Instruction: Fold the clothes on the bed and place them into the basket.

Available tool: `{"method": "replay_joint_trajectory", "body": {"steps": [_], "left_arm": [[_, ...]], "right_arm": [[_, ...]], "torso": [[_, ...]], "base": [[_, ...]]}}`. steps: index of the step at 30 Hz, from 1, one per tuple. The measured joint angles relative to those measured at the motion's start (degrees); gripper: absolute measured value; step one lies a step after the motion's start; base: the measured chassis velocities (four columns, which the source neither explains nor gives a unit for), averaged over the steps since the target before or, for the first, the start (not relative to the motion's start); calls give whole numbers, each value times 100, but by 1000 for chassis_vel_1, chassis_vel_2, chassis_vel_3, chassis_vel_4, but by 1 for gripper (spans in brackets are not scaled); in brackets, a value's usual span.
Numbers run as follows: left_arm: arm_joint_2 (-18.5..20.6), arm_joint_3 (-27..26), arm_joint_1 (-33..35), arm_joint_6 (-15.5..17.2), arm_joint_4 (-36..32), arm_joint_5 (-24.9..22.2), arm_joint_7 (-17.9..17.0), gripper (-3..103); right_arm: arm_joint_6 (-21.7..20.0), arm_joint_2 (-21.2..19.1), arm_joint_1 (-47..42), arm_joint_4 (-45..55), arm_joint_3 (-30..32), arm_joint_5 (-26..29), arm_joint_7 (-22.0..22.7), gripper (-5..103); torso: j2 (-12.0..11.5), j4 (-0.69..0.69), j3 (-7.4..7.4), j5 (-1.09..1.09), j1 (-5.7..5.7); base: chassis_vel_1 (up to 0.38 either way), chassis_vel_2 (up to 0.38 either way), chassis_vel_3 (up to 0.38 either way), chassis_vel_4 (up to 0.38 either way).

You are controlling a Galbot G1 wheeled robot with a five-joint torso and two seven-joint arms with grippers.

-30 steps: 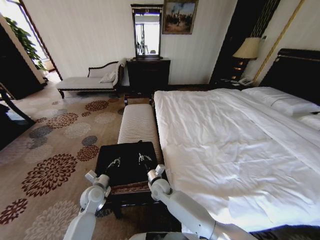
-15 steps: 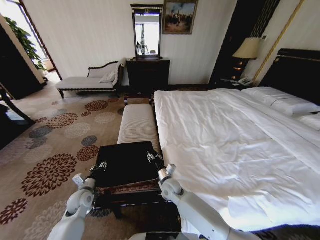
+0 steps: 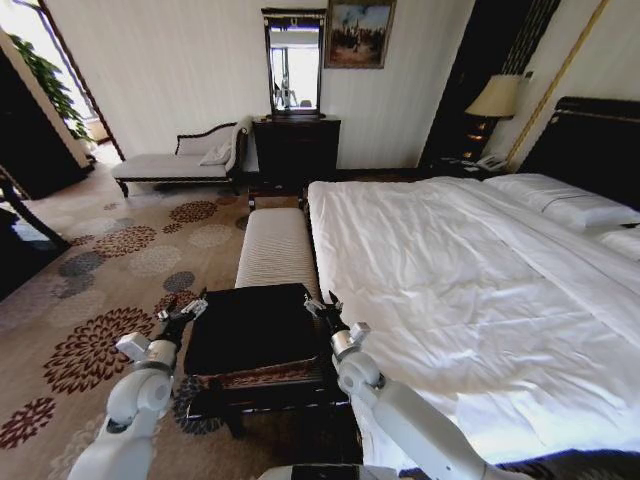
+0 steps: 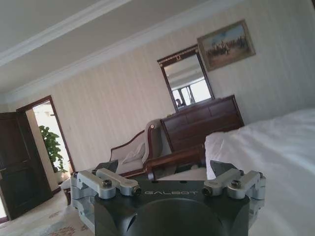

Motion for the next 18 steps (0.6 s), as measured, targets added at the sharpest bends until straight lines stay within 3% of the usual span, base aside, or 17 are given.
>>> {"method": "replay_joint_trajectory", "body": {"steps": [1,4,5,7,9,10,12,14,18], "left_arm": [[0,0,0,0,0,0,0,100],[-153,-202,802,-607,-233,709,9,100],[-153,-202,802,-607,-233,709,9,100],[-395,-224,1387,-1033,-441,933,141,100],[-481,-223,1552,-1137,-522,997,185,100],[-660,-199,1827,-1347,-731,1139,257,100],[-805,-101,2028,-1487,-1045,1338,342,100],[-862,-73,2122,-1528,-1208,1422,390,100],[-1026,33,2443,-1576,-1805,1561,561,100]], "right_arm": [[0,0,0,0,0,0,0,100],[-8,-164,-634,381,1022,-822,83,100],[-8,-164,-634,381,1022,-822,83,100],[-37,-144,-1359,687,1769,-1358,155,100],[-48,-109,-1661,832,2048,-1568,193,100],[-76,-3,-2179,1157,2534,-1930,271,100],[-246,272,-2938,1821,3278,-2500,446,100],[-309,402,-3173,2073,3514,-2669,498,100],[-441,868,-3796,2883,4222,-3014,547,100]], "torso": [[0,0,0,0,0],[0,2,0,0,1],[0,2,0,0,1],[0,2,0,1,0],[0,2,0,1,0],[0,1,0,2,0],[1,-3,-1,1,-2],[1,-7,-2,1,-2],[1,3,-1,-1,-2]], "base": [[0,0,0,0],[0,0,0,0],[0,0,0,0],[0,0,0,0],[0,0,0,0],[0,0,0,0],[0,0,0,0],[0,0,0,0],[0,0,0,0]]}}
